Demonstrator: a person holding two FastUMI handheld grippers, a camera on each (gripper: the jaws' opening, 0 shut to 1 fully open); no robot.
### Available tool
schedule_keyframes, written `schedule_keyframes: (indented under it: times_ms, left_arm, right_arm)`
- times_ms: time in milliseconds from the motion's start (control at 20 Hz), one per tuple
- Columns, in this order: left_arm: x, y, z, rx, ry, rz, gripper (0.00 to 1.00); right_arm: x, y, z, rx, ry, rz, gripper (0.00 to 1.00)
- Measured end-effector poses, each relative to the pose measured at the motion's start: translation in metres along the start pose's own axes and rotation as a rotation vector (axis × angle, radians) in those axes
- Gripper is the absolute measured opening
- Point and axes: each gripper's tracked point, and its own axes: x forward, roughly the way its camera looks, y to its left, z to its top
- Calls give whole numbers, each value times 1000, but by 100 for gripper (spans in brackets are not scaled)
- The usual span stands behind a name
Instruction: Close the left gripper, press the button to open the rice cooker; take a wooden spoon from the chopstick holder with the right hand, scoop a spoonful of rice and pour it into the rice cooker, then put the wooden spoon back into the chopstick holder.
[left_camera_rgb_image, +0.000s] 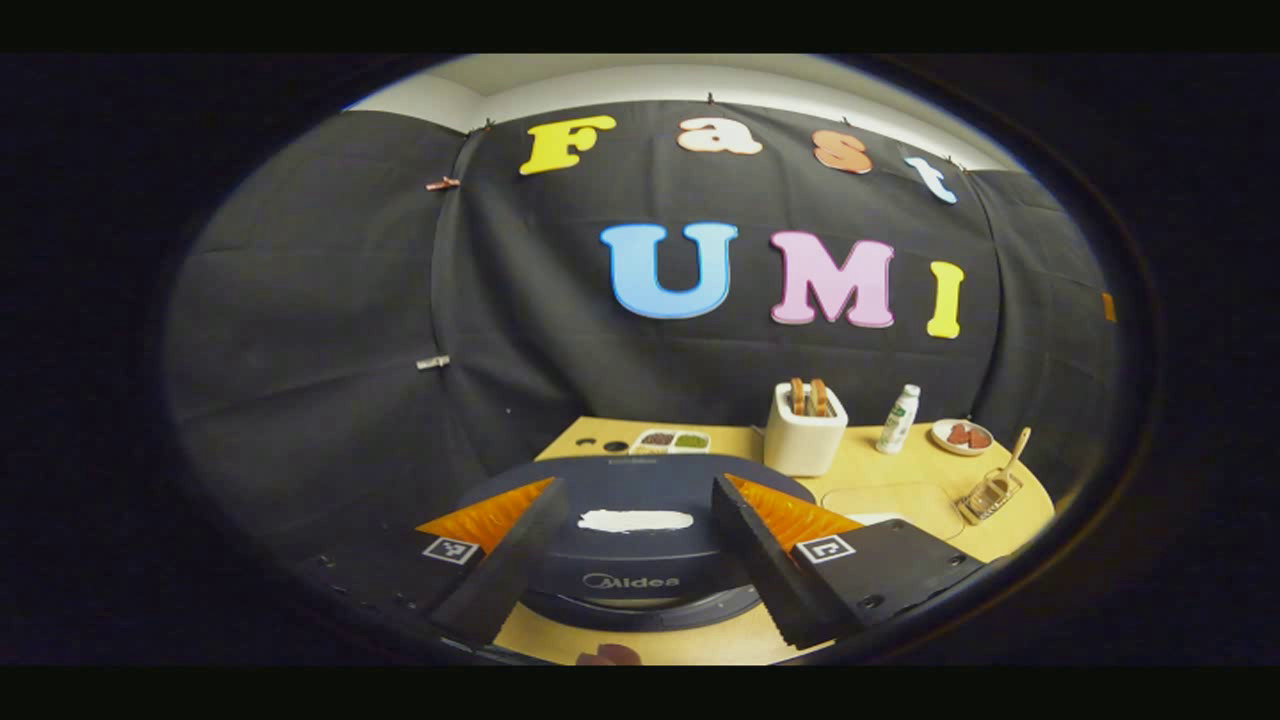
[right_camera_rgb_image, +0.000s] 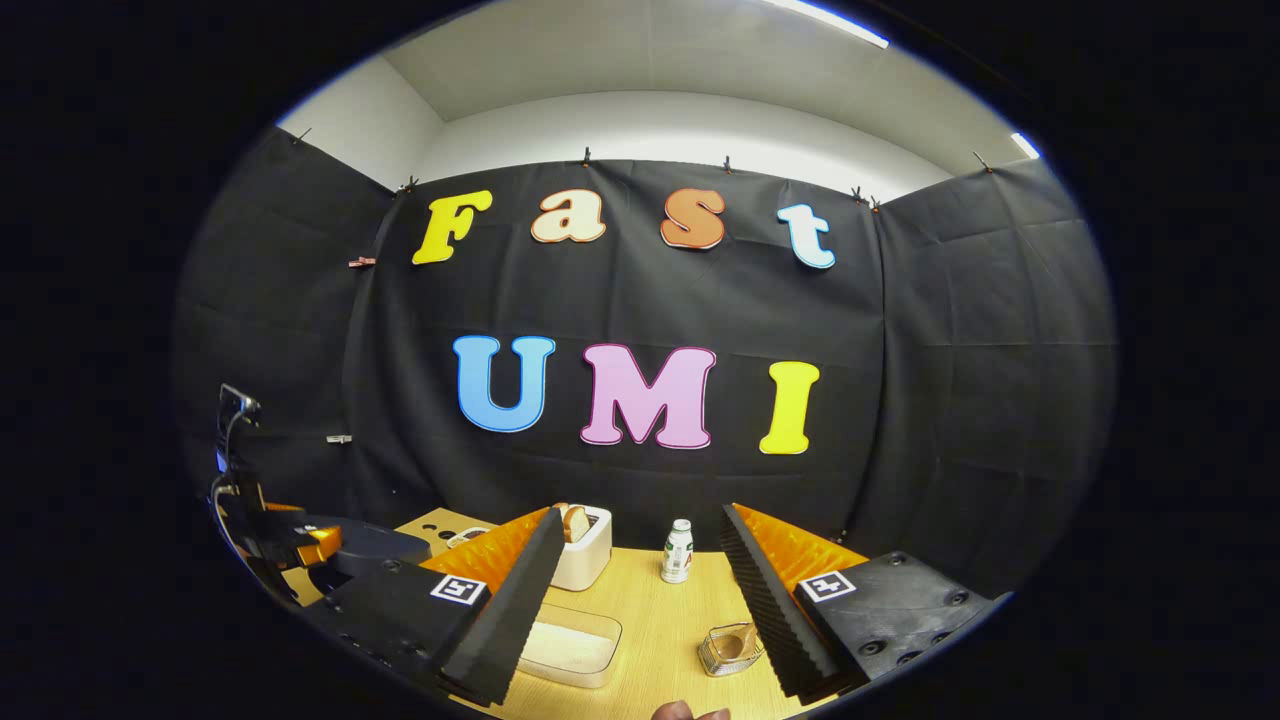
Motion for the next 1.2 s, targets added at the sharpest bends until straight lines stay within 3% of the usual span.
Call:
schedule_keyframes:
  times_ms: [400, 650, 1200]
  left_arm:
    - [-2, -1, -32, 19, -75, -17, 100]
    - [0, -1, -58, 13, -45, -5, 100]
    - [1, -1, -64, 27, -86, 14, 99]
  right_arm:
    - [-6, -4, -8, 7, 30, -1, 97]
    - [-6, -5, -8, 7, 38, 2, 97]
    - [-4, -7, -8, 17, 40, 1, 97]
